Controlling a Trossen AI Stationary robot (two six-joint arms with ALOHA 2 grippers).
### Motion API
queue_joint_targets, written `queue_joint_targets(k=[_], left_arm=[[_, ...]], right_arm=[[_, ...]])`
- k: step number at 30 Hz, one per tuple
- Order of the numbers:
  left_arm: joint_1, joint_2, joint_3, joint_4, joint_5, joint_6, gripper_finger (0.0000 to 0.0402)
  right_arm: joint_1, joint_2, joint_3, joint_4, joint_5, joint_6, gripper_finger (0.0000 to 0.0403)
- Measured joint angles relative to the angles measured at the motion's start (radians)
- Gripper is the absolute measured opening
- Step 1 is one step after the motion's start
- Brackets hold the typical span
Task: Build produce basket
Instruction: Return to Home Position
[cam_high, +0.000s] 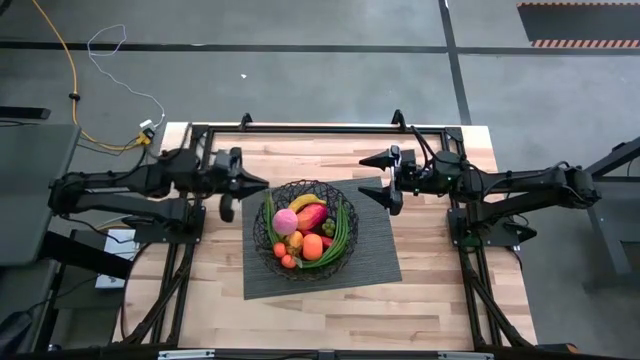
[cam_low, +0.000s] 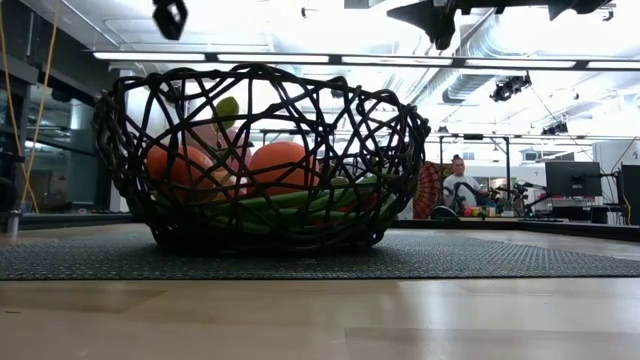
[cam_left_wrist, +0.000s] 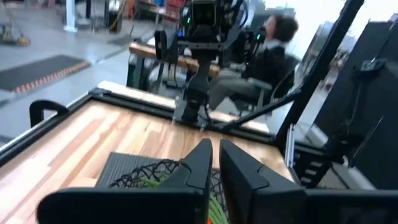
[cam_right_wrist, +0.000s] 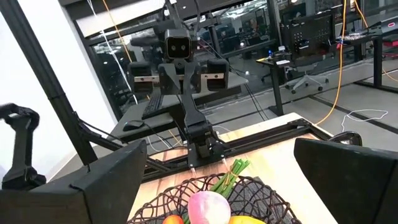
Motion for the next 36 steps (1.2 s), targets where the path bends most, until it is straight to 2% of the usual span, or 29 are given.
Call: queue_joint_targets(k=[5,11,18,23,31,36], left_arm=[[0.000,-0.171,-0.178,0.117,-0.006,-0.027,0.0003],[0.000,-0.364,-0.365,0.209,-0.039,-0.083,0.0001],[0.001,-0.552,-0.528,0.218,-0.072,-0.138,0.0000],[0.001,-0.686,-0.599,0.214,-0.092,-0.179,0.0000],[-0.003,-0.688,-0.667,0.270,-0.095,-0.202,0.0000],[-0.036,-0.685,-0.663,0.294,-0.117,-0.192,0.0000]], right_arm=[[0.000,0.000,0.000,0.000,0.000,0.030,0.0389],[0.000,0.000,0.000,0.000,0.000,0.056,0.0389],[0.000,0.000,0.000,0.000,0.012,0.078,0.0389],[0.000,0.000,0.000,0.000,0.013,0.079,0.0389],[0.000,0.000,0.000,-0.002,0.014,0.083,0.0389],[0.000,0.000,0.000,-0.003,0.014,0.126,0.0389]])
